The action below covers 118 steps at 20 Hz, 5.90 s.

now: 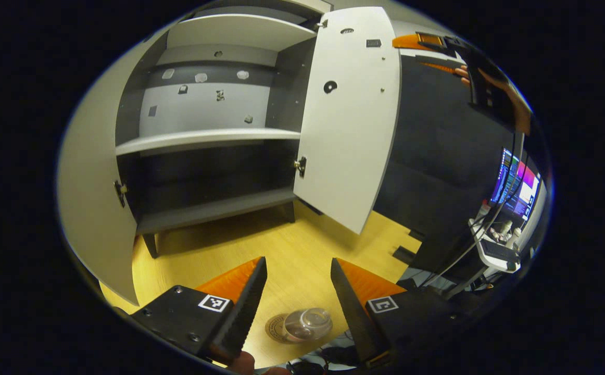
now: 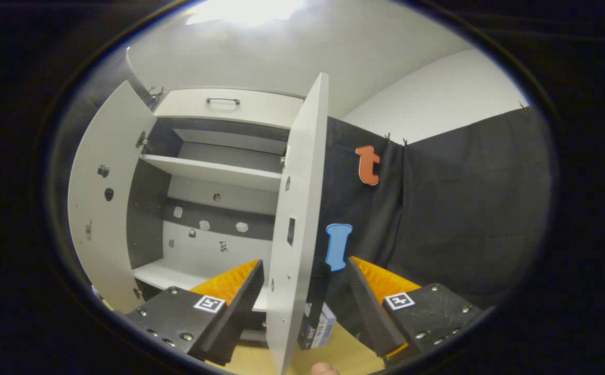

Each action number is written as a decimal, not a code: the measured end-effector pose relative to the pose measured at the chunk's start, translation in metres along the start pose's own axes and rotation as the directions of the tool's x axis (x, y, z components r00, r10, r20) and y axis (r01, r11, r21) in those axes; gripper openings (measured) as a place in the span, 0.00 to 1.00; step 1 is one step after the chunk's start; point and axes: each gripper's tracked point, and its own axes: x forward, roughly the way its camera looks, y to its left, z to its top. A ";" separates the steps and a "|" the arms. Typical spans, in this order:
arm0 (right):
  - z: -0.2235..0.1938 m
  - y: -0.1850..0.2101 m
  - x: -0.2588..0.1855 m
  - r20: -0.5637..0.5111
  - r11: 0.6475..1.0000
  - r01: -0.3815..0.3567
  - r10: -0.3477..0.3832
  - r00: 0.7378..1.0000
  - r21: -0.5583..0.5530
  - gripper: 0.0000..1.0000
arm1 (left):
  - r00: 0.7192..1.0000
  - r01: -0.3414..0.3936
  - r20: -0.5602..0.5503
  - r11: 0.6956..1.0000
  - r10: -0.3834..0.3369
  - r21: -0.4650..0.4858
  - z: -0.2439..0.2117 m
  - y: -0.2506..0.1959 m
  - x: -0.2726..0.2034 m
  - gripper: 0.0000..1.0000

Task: Grasp the bottle in the cabinet with the left hand and place it on the coaster, then close the right door with the right hand and the left door with the left hand.

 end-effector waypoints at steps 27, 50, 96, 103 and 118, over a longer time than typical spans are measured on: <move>-0.016 -0.033 0.024 -0.031 1.000 0.012 -0.012 0.999 0.017 0.92 | 0.894 -0.359 0.234 0.923 0.382 -0.136 0.138 0.084 -0.064 0.81; -0.019 0.206 0.056 -0.002 0.838 -0.477 0.495 0.869 0.265 0.93 | 0.613 -0.714 0.161 0.629 0.774 -0.307 0.095 0.166 -0.221 0.75; -0.028 0.173 0.046 -0.030 0.884 -0.454 0.460 0.888 0.113 0.95 | 0.394 -0.843 0.135 0.416 0.909 -0.340 0.099 0.265 -0.247 0.81; -0.033 0.148 0.052 -0.050 0.911 -0.403 0.408 0.912 0.083 0.92 | 0.473 -0.809 0.115 0.483 0.873 -0.336 0.093 0.256 -0.212 0.81; -0.035 0.134 0.056 -0.049 0.917 -0.393 0.397 0.917 0.071 0.95 | 0.671 -0.680 0.165 0.688 0.723 -0.254 0.115 0.201 -0.130 0.80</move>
